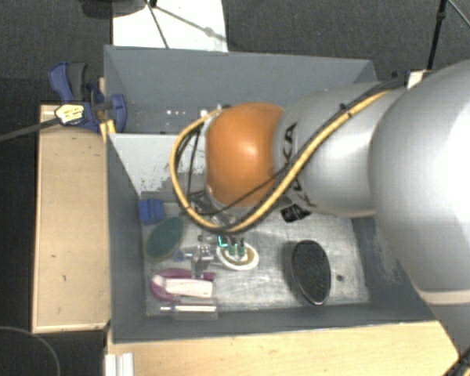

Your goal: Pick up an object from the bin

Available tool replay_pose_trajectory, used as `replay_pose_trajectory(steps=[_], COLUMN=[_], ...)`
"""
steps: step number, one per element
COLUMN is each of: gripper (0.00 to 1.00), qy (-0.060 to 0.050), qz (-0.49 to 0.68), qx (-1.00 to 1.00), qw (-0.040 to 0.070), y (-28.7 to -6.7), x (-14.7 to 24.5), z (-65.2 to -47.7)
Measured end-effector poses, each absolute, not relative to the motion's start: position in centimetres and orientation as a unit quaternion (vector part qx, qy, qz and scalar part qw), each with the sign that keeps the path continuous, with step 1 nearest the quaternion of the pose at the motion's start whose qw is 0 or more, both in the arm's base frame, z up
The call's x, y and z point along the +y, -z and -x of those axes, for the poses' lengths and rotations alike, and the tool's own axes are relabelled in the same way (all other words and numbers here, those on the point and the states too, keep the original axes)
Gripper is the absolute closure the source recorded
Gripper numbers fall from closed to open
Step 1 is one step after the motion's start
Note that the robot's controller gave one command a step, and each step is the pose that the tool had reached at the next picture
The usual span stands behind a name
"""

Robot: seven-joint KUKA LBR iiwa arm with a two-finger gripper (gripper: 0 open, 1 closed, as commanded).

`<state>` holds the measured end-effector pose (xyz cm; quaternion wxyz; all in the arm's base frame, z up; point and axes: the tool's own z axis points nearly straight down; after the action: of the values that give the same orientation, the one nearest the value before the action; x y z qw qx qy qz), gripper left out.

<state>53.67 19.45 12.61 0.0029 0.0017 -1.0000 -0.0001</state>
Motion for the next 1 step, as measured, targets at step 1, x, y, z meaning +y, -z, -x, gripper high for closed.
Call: replay_pose_trajectory(steps=[1], gripper=[0.0], qy=[0.002], qz=[0.04], qx=[-0.999], qw=[-0.009], y=[-7.27], x=[12.36], z=[-53.79])
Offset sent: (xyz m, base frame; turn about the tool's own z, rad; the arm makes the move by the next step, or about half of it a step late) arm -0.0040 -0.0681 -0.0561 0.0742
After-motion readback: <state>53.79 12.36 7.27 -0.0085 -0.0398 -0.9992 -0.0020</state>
